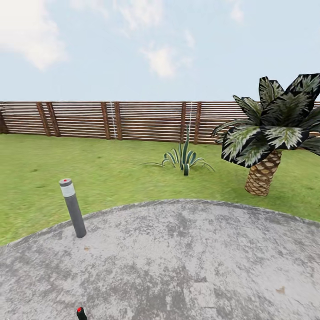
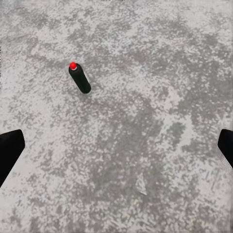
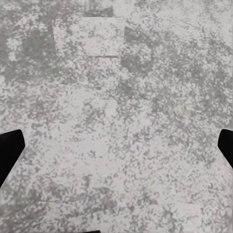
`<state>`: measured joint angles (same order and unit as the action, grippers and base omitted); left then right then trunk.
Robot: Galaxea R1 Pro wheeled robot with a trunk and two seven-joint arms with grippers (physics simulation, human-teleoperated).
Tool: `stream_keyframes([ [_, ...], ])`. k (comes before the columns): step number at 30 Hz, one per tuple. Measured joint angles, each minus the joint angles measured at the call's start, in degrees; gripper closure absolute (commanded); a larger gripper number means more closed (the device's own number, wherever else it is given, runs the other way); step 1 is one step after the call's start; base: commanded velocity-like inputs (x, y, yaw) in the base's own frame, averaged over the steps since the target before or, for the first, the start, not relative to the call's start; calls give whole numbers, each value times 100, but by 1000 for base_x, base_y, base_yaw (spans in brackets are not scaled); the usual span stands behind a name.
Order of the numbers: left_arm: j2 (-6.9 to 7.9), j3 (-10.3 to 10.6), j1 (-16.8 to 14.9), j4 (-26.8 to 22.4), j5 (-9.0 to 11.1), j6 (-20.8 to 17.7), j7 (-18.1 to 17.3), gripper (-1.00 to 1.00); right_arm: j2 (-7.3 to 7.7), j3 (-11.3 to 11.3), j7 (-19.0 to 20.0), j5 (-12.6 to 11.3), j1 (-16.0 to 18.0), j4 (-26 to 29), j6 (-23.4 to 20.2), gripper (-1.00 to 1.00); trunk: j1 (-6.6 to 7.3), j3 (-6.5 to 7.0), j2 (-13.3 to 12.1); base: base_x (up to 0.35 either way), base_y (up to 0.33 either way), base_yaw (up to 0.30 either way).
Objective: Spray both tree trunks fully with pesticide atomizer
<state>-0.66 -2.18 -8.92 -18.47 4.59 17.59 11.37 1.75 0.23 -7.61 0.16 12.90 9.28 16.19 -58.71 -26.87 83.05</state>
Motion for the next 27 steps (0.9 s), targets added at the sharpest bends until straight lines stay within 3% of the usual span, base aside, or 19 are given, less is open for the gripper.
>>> stream_keyframes([
  [13,0,1,0,-3,1,0,0,-100,-2,0,-1,0,0,-2,0,-100,-1,0,0,140,-271,297],
  [27,0,1,0,-2,1,0,2,-100,-49,0,-1,0,0,-2,0,-100,-2,0,0,20,-294,300],
])
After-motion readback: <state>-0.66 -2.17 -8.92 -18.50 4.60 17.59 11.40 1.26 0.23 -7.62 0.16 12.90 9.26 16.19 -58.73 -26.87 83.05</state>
